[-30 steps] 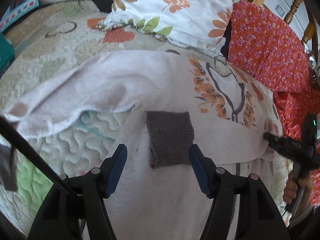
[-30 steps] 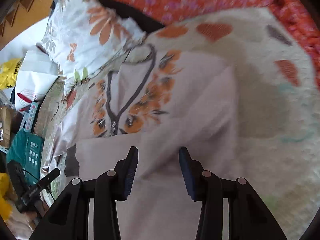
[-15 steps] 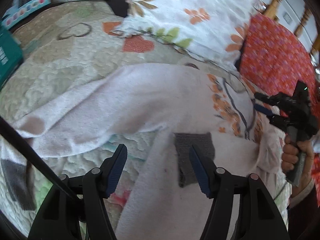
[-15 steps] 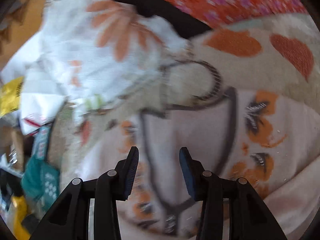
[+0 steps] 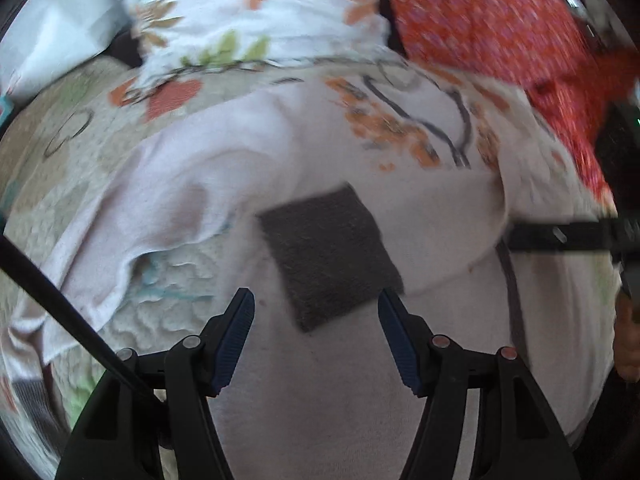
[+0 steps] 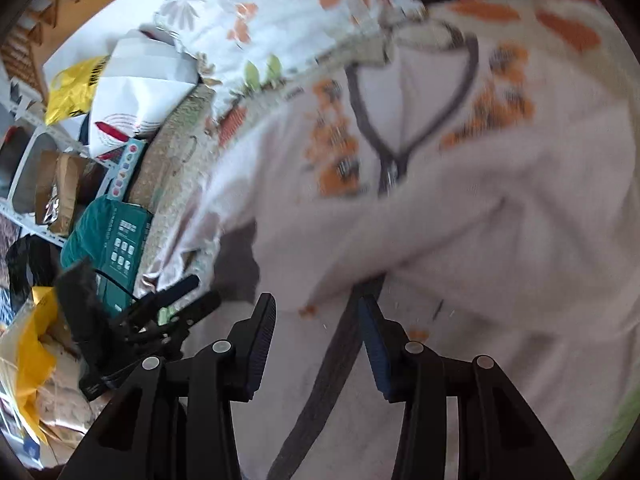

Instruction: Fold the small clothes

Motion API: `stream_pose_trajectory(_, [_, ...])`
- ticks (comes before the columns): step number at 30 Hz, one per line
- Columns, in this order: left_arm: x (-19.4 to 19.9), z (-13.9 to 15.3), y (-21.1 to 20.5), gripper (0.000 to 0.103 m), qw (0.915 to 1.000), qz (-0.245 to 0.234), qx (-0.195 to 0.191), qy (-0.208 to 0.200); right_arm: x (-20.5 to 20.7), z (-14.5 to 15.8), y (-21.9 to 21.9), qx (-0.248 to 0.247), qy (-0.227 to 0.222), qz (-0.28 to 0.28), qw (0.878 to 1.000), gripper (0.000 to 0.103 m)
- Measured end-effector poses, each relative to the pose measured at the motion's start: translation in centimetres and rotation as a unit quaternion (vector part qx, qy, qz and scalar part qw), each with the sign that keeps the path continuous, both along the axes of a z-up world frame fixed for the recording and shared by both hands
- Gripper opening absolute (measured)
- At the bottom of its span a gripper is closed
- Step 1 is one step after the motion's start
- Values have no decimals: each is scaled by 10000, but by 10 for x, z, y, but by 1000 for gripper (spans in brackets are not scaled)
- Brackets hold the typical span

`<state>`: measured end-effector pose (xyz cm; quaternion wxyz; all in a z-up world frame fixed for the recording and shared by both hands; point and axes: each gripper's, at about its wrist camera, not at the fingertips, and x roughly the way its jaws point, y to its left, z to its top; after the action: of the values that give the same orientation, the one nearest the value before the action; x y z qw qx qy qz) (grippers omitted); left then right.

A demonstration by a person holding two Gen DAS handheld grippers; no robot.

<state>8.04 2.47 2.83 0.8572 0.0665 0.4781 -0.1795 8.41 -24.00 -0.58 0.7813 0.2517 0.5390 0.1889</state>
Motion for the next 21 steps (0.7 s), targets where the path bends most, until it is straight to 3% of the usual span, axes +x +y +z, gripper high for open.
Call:
stream_pose_trajectory(4, [0, -16, -18, 63, 9986, -278, 440, -111, 15, -12, 2, 65, -24, -473, 9989, 47])
stream_pose_trajectory(6, [4, -16, -18, 63, 9988, -255, 383, -139, 22, -7, 5, -124, -89, -624, 9979, 47])
stream_pose_trajectory(7, [9, -16, -17, 56, 9994, -206, 284, -75, 25, -6, 6, -201, -89, -682, 9974, 44])
stream_pose_trajectory(8, [12, -16, -16, 42, 9996, -165, 225, -44, 28, -7, 6, -237, -68, -770, 9967, 38])
stream_pose_trajectory(9, [15, -16, -15, 33, 9998, -106, 180, -31, 30, -7, 6, -256, -36, -807, 9964, 16])
stream_pose_trajectory(10, [18, -15, -13, 20, 9999, -55, 143, -17, 32, -9, 5, -284, 19, -818, 9962, 7])
stream_pose_trajectory(11, [18, -13, -13, 10, 9999, -4, 159, -17, 32, -11, 4, -240, 47, -836, 9962, 7])
stream_pose_trajectory(15, [5, 11, -1, 7, 9984, -128, -434, 338, 15, 6, 5, -8, 21, -723, 9974, 7])
stream_pose_trajectory(19, [-12, 49, 13, 6, 9927, -518, -995, 451, -9, 49, 2, 104, -332, -412, 9985, 7])
stream_pose_trajectory(21, [-3, 60, 21, 6, 9900, -418, -1253, 491, -5, 65, 1, 301, -436, -315, 9981, 7])
